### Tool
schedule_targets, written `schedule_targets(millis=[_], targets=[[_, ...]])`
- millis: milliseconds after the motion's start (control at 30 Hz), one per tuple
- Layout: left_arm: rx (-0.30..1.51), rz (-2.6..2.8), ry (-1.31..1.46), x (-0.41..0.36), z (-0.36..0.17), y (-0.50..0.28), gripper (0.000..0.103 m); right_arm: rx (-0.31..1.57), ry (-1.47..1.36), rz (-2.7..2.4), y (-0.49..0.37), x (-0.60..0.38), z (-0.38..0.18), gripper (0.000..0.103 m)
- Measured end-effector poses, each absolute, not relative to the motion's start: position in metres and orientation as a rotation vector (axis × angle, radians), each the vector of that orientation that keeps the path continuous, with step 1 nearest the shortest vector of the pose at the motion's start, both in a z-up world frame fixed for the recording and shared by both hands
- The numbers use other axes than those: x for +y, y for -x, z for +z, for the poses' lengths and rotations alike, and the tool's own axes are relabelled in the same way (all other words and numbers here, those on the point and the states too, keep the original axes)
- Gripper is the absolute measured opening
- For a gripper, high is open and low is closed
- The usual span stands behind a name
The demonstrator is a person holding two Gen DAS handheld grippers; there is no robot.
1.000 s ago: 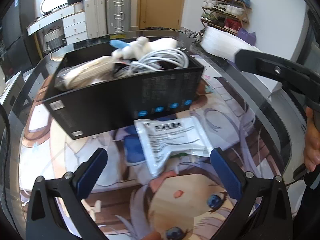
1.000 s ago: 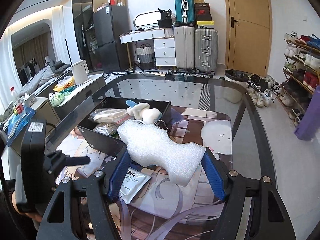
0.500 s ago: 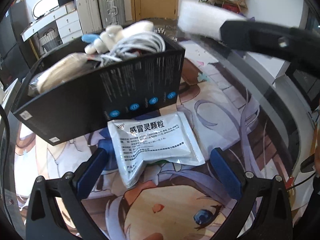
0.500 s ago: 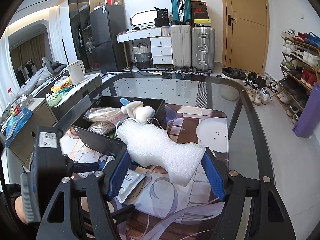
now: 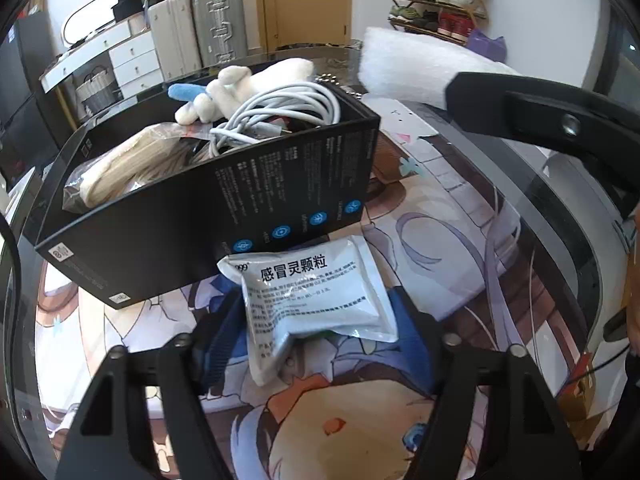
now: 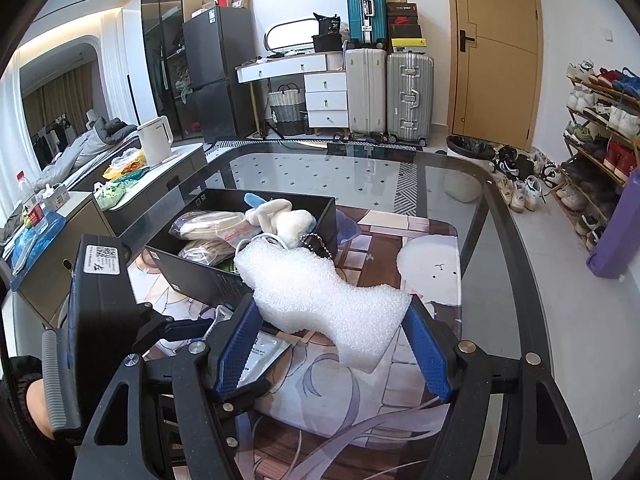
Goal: Organize soft objects
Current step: 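Grasp the silver medicine packet with the left tool while the right tool holds the foam, then carry the packet and foam block over the black box and open both tools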
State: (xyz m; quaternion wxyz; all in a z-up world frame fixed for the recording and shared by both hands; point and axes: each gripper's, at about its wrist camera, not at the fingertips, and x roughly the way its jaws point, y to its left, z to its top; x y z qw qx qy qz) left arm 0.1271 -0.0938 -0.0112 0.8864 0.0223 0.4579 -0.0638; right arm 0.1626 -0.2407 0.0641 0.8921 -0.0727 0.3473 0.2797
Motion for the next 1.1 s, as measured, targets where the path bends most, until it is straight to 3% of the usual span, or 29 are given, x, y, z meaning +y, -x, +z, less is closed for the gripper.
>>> schedule_targets(millis=[200,1100], targets=[[0.936,-0.165,-0.068,-0.091,-0.005,-0.123,0.061,0.707,0.145,0.576,-0.162,-0.241,0.066,0.073],[0.730,-0.130,0.039,-0.025,0.067,-0.066,0.060,0.634,0.125,0.577,-0.154,-0.243,0.079,0.073]])
